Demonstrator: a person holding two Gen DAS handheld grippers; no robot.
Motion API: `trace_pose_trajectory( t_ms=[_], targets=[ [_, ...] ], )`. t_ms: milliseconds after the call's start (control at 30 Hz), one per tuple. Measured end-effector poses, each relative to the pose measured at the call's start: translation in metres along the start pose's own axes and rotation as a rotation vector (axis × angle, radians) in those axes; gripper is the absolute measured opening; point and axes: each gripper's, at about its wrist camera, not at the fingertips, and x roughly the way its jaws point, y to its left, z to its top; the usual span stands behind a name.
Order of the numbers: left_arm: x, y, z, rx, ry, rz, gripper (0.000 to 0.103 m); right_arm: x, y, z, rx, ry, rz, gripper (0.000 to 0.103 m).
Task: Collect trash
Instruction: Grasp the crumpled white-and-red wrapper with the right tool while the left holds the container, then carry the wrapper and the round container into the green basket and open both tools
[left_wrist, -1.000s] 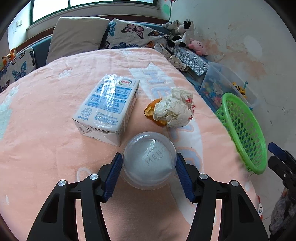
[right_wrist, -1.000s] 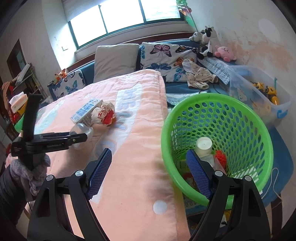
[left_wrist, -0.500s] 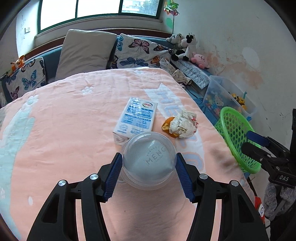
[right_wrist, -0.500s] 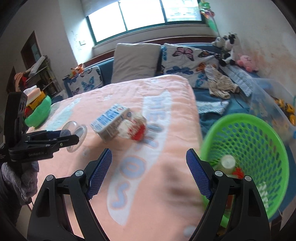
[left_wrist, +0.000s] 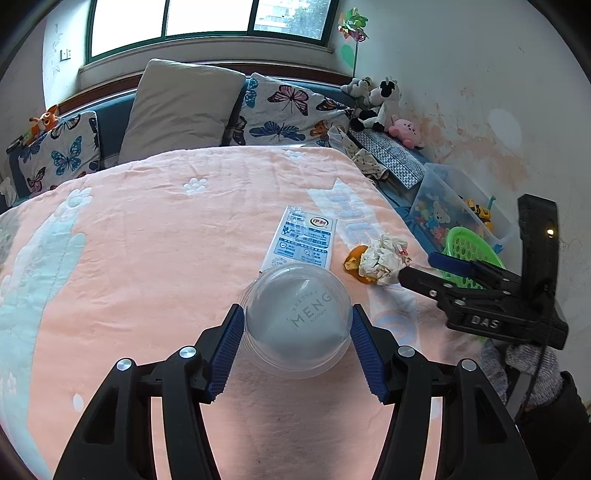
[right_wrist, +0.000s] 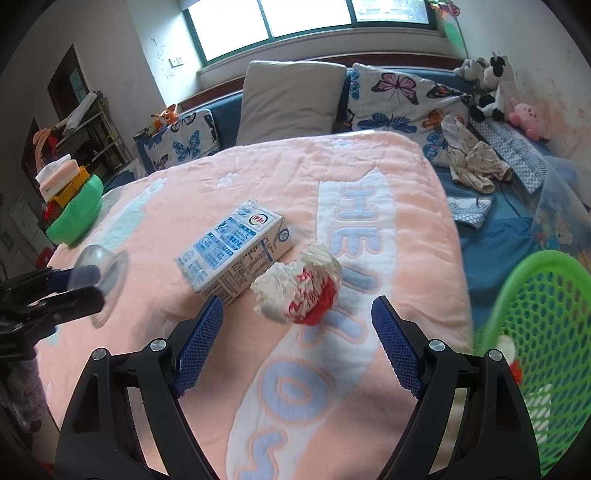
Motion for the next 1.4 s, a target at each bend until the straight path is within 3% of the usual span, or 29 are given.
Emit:
trace_pose_trajectory(
  t_ms=[233, 467, 1033, 1400],
  targets=[
    [0.008, 0.007, 0.000, -0.013, 0.017, -0.002, 0.057, 0.032, -0.004, 0.006, 0.015, 0.036, -0.010, 0.082],
    [0.012, 0.010, -0.001, -0.018, 0.024, -0.007, 0.057, 0.036, -0.002, 0.005, 0.013, 0.038, -0.002, 0.062],
    [0.006, -0.018, -0.004, 0.011, 0.021, -0.051, 0.057, -0.030, -0.001, -0.012, 0.028, -0.041, 0.014, 0.057],
    [0.015, -0.061, -0.004, 0.064, 0.040, -0.101, 0.057, -0.073, -0.033, -0.034, 0.085, -0.076, -0.060, 0.057]
  ],
)
